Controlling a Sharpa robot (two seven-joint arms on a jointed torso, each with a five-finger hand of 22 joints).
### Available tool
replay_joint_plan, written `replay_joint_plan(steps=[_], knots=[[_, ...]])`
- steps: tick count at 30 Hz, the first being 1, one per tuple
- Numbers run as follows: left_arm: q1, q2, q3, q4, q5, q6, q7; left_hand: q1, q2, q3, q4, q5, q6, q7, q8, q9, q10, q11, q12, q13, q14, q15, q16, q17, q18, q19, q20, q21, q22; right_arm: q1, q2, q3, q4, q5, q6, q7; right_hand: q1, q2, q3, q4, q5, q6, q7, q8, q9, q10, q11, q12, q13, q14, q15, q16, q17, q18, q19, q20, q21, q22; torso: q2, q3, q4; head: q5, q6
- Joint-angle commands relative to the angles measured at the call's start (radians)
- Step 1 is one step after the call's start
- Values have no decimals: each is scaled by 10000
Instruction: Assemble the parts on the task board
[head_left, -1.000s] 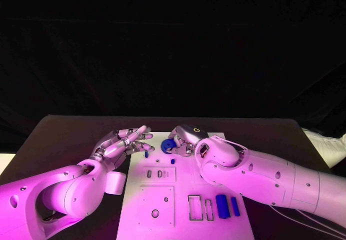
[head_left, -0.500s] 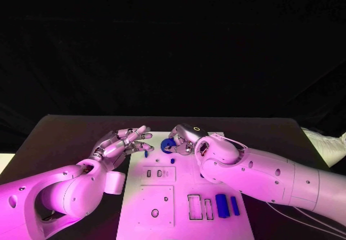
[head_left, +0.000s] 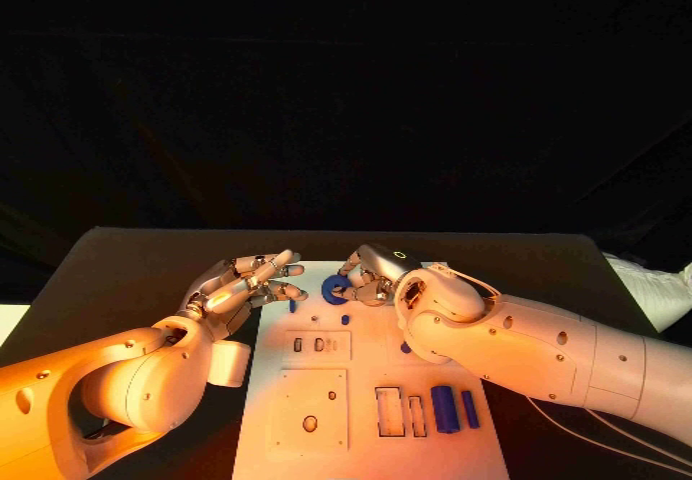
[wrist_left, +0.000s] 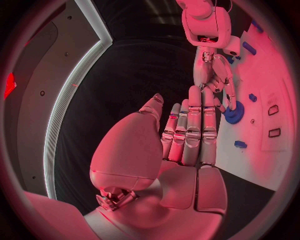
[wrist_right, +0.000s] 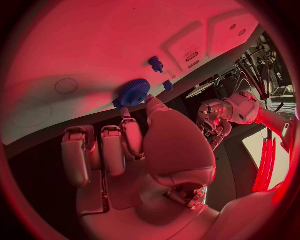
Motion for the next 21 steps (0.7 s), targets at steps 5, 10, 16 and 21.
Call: replay_joint_plan(steps=[5,10,16,21], knots=[[10,-18,7,42,13,44,29,30,92,-16,-18,-52,-34,61,-53,-11,-15,42,-44,-14,-51,-10,22,17,76,-75,14,55,19,-116,-169,-46,133,-245,-626,564,52,-94,-77,-71,15,30,30,-47,-37,86,17,72,518,708,-60,74,969,-144,386,-20,62,1752,0,-2,-5,12,-21],[10,-29,7,39,13,41,31,29,94,-16,-19,-51,-38,63,-57,-12,-21,43,-46,-15,-53,-9,21,22,76,-79,15,57,22,-155,-269,-46,235,-288,-971,885,62,-104,-82,-75,9,23,32,-56,-40,88,18,76,523,711,-59,83,989,-148,398,-20,69,1768,0,1,6,14,-33],[10,-38,7,31,13,38,33,29,97,-16,-22,-50,-43,65,-62,-12,-29,45,-48,-16,-58,-7,19,28,76,-85,17,61,25,-188,-385,-46,306,-279,-1048,1002,66,-109,-85,-76,6,23,32,-58,-41,85,19,71,519,710,-59,80,981,-148,397,-21,69,1767,0,-1,12,13,-52],[10,-44,7,24,13,44,31,29,99,-16,-24,-49,-46,67,-66,-13,-36,47,-50,-18,-62,-5,16,33,75,-91,18,64,28,-239,-511,-44,412,-272,-1329,1098,84,-114,-86,-83,3,27,31,-62,-43,93,19,88,533,716,-59,93,1013,-157,428,-21,85,1809,3,4,9,29,-60]])
